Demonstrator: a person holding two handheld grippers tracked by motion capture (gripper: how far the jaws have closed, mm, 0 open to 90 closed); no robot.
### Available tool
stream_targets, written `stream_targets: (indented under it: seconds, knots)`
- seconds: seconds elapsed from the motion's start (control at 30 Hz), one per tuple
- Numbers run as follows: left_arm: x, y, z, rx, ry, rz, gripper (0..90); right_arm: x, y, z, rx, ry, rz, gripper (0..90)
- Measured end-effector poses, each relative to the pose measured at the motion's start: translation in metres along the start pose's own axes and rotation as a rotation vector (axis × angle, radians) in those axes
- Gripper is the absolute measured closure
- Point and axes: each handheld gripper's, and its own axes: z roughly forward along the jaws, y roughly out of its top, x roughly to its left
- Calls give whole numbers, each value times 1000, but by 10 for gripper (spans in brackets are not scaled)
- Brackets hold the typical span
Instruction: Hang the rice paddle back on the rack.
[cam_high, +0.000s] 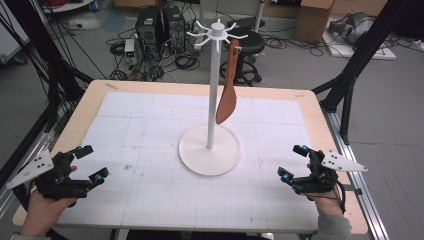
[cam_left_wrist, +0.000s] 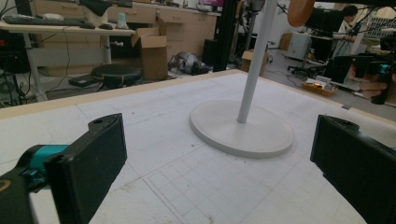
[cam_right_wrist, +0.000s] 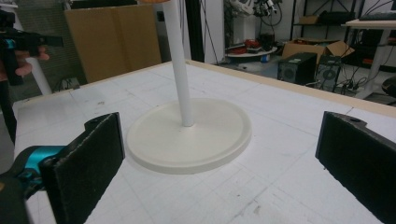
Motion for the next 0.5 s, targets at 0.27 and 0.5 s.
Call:
stream_targets:
  seconds: [0.27,0.5]
  knots:
    - [1,-1,0,9,4,4,41,-5,-6,-10,-9,5,18,3]
    - [2,-2,0,13,5,2,41,-3,-3,-8,2,38,8,3]
